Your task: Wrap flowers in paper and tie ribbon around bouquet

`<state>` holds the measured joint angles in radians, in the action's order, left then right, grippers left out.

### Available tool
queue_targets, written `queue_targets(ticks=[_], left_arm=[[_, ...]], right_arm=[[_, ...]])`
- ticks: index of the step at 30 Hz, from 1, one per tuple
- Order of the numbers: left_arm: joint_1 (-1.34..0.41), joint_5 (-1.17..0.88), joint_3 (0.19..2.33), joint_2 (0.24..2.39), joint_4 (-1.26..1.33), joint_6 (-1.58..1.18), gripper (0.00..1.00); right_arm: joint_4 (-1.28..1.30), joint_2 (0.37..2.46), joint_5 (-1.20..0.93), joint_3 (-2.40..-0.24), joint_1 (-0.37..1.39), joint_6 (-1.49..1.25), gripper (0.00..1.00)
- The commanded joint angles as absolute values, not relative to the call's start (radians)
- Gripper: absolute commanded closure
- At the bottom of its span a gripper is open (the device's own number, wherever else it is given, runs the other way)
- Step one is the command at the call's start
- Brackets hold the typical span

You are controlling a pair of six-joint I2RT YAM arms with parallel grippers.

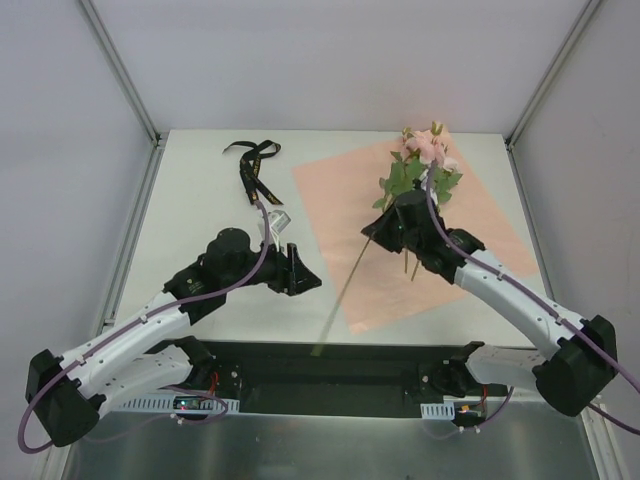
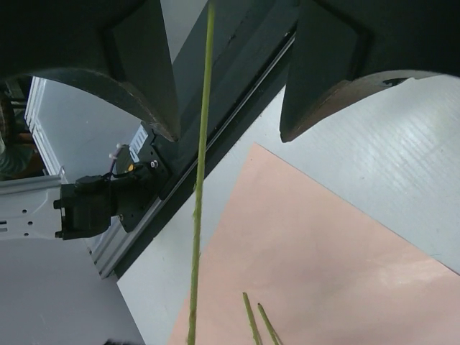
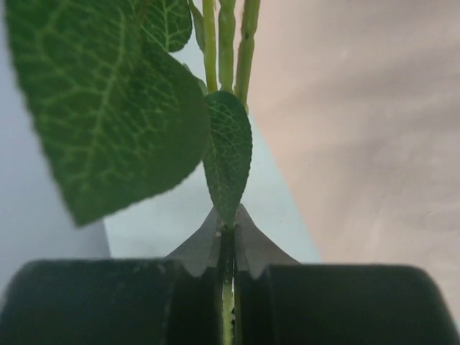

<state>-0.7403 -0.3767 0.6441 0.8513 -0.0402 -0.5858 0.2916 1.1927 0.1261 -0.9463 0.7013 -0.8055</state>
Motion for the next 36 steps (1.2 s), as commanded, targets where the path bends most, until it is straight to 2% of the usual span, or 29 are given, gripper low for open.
queue_targets(ticks=[1,4,6,9,13,19,23,24,28,31,36], left_arm=[[-0.744,-0.420,0.699,0.906,-0.021,-0.577,0.43],[-0.744,-0.429,0.733,0.998,-0.015,-0.620,0.47],[-0.744,-0.440,0.750,1.077,-0.003,-0.655,0.48],[-0.746,-0.459,0.768,1.181,0.058,-0.695,0.50],[-0.747,-0.445,0.821,1.322,0.092,-0.707,0.55],[-0.764,-0.446,1.021,1.604,0.089,-0.669,0.62],[-0.779,-0.427,1.113,1.796,0.084,-0.669,0.69],[-0.782,-0.422,1.130,1.827,0.077,-0.667,0.75],[-0.782,-0.394,1.135,1.942,0.048,-0.678,0.88],[-0.790,-0.348,1.073,1.942,0.041,-0.687,0.96],[-0.798,-0.288,0.939,1.917,0.034,-0.727,1.00]], right_arm=[[0.376,1.201,0.126,-1.113,0.530,-0.445,0.99],[0.389,1.331,-0.079,-1.233,0.393,-0.260,1.00],[0.461,1.472,-0.202,-1.394,0.342,-0.143,1.00],[0.502,1.641,-0.300,-1.556,0.267,-0.080,1.00],[0.502,1.794,-0.331,-1.710,0.197,-0.037,1.00],[0.482,1.985,-0.416,-1.874,0.143,-0.032,1.00],[0.468,2.052,-0.414,-1.894,0.130,-0.034,1.00],[0.462,2.057,-0.411,-1.893,0.127,-0.040,1.00],[0.437,2.071,-0.414,-1.871,0.117,-0.058,0.99],[0.423,2.074,-0.413,-1.855,0.117,-0.066,1.00],[0.408,2.089,-0.382,-1.835,0.118,-0.078,1.00]])
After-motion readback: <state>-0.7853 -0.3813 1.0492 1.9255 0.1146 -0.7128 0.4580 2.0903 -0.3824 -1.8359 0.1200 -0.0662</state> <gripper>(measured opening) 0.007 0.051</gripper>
